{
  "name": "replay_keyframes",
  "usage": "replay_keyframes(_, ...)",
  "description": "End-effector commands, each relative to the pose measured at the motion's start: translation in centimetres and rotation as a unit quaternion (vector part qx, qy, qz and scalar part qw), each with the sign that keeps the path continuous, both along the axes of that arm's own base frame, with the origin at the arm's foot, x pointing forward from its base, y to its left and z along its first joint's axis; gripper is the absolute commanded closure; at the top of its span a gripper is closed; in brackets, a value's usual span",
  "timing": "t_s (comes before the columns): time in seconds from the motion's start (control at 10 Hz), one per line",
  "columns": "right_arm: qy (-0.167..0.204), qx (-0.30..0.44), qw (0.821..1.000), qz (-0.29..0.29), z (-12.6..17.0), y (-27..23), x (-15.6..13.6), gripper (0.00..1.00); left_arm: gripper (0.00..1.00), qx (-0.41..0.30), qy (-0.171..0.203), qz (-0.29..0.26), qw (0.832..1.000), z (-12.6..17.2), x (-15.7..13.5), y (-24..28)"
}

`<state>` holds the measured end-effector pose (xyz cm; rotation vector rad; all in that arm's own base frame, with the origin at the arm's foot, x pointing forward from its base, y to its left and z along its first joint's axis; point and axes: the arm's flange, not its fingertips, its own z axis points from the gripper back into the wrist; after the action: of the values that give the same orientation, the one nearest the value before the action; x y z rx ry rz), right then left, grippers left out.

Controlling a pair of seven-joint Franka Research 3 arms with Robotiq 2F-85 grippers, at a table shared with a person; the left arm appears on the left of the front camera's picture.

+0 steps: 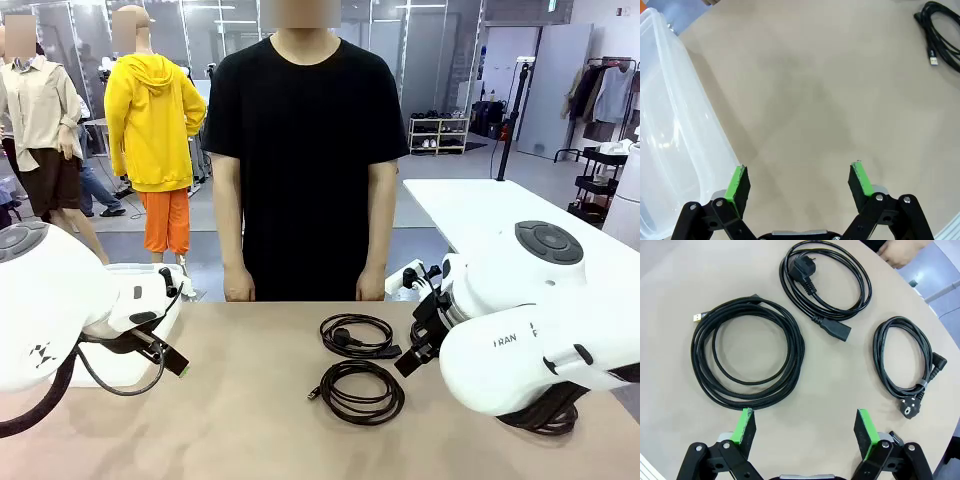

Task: Organize and store the cables.
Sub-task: Place the Power Cable into the Organizing box.

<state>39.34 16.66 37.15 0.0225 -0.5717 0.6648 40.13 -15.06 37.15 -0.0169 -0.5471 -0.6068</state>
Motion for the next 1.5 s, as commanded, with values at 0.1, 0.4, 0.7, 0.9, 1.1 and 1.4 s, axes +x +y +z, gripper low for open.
replay_keyframes(0.1, 0.0, 0.0, 1.0, 0.0, 0.0, 0.0, 0.0, 0.0, 0.0, 0.0, 0.0, 0.0, 1.0, 0.0, 0.0, 0.0)
replay_keyframes(0.4, 0.0, 0.0, 1.0, 0.0, 0.0, 0.0, 0.0, 0.0, 0.0, 0.0, 0.0, 0.0, 1.0, 0.0, 0.0, 0.0)
replay_keyframes(0.7, 0.0, 0.0, 1.0, 0.0, 0.0, 0.0, 0.0, 0.0, 0.0, 0.0, 0.0, 0.0, 1.0, 0.0, 0.0, 0.0)
replay_keyframes(0.9, 0.0, -0.001, 1.0, 0.001, 0.0, 0.0, 0.0, 0.0, 0.0, 0.001, 0.0, -0.002, 1.0, 0.0, 0.0, -0.1)
replay_keyframes(1.1, 0.018, -0.001, 1.0, 0.02, 3.5, -2.5, 0.6, 0.0, 0.0, -0.023, 0.041, -0.045, 0.998, 4.1, -0.6, 1.1)
replay_keyframes(1.4, 0.047, 0.028, 0.997, 0.062, 8.9, -6.9, 0.2, 0.0, 0.0, -0.037, 0.083, -0.111, 0.99, 9.3, -3.3, 4.1)
